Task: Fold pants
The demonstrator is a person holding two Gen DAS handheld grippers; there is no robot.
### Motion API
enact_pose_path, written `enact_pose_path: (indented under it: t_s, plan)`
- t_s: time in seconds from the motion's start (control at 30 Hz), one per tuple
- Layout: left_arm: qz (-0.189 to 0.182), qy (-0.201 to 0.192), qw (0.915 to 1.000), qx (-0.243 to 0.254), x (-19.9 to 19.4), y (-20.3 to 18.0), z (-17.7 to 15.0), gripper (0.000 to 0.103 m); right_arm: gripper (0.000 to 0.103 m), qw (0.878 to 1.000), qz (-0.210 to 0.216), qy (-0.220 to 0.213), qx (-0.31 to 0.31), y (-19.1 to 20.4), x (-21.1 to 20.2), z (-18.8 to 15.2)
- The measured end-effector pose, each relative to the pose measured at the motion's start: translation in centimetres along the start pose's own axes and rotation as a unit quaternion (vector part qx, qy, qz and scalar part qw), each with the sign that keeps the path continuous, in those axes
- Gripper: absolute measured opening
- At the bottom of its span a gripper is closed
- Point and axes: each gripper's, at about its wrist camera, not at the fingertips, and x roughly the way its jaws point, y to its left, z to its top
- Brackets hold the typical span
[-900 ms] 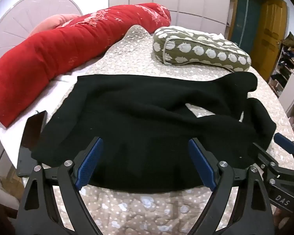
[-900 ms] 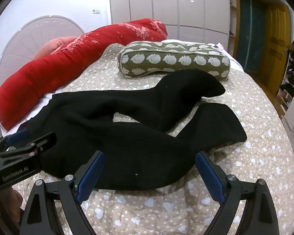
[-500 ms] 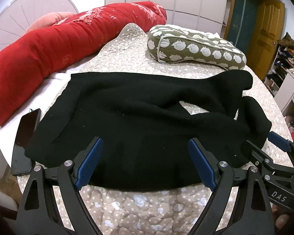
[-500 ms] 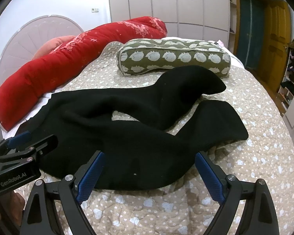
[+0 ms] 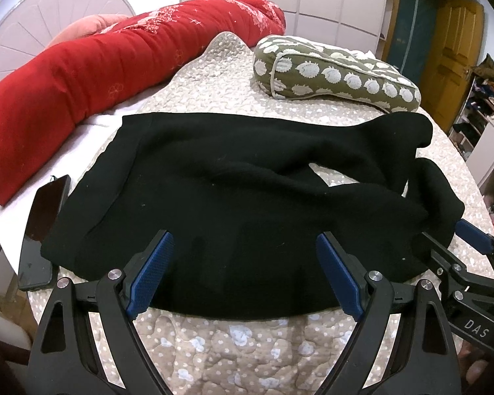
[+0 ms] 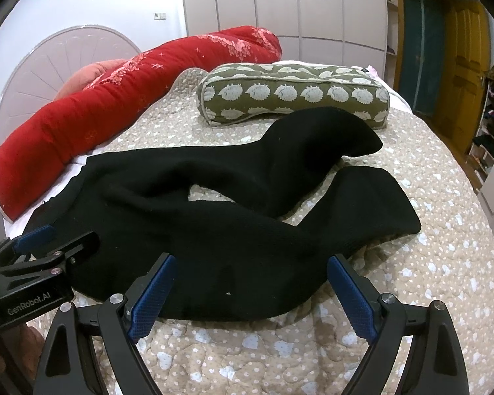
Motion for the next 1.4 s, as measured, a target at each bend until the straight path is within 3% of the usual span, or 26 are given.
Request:
enact_pose_path:
  t_s: [0.8,0.97,1.17,1.4]
  plan:
    - [-0.001,0.014,0.9996,-0.023,0.0,1.8,-0.1,0.089,0.092,1.000,-0.011,0.006,-0.015,-0.2,1.0,0.1]
    - [-0.001,0.024,0.9983,-0.053,0.1,3.6,-0.1,0.089,0.092,1.000,-0.017,0.010,0.009,-2.0,0.8,0.0]
    - [0.027,0.025,0.9975,-0.060,-0.1,5.1,-0.7,0.089,0.092,0.998,-0.014,0.034,0.043,-3.8,0.8,-0.2]
    - [0.036,0.030,0.9960,-0.076,0.0,6.7,-1.2,0.089,0.092,0.998,-0.022,0.020,0.055,-5.1,0.1,-0.4]
